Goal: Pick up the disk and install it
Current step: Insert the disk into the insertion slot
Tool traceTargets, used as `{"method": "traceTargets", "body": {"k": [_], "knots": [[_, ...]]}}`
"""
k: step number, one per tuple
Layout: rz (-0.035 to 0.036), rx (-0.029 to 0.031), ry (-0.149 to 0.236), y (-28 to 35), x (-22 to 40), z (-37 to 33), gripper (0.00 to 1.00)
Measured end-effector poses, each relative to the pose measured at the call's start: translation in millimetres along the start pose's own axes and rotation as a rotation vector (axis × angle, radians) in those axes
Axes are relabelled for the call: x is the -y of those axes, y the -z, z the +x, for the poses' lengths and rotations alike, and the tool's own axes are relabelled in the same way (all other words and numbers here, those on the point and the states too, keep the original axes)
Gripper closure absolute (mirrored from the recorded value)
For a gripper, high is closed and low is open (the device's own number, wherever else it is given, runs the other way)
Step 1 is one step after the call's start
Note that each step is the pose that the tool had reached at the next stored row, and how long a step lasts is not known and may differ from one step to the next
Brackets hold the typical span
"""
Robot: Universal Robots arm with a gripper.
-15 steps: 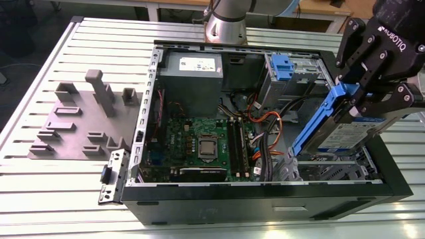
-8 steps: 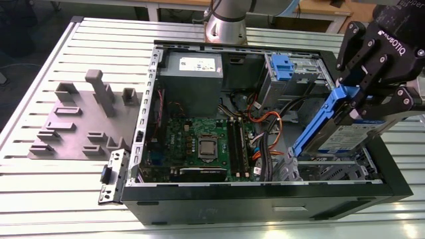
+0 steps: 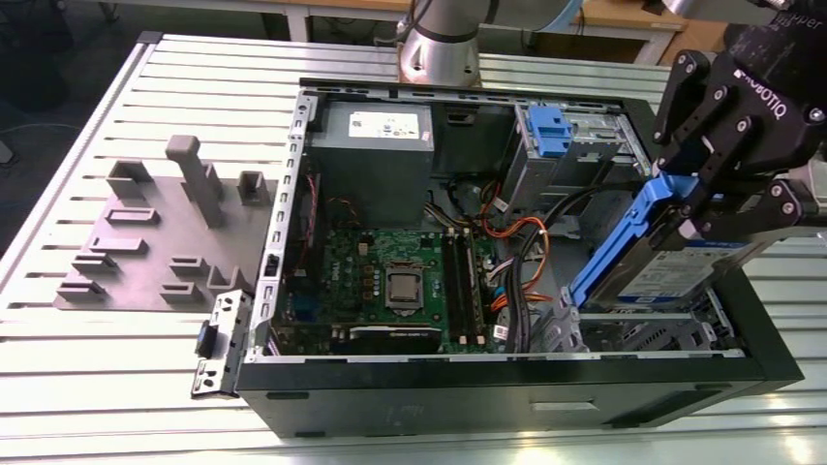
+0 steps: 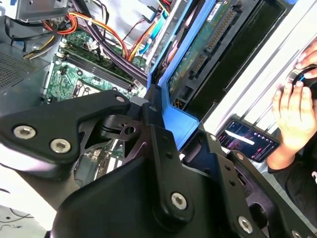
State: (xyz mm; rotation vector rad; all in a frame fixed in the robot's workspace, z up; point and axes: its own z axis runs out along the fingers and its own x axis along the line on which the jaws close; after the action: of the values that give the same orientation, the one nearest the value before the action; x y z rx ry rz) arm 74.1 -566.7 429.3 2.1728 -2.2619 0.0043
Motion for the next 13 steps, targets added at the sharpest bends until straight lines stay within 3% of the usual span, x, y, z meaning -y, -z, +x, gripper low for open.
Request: {"method": "traceTargets", "body": {"k": [13], "knots": [[0.0000, -0.0001, 0.000, -2.2, 0.0, 0.2, 0.63]]}}
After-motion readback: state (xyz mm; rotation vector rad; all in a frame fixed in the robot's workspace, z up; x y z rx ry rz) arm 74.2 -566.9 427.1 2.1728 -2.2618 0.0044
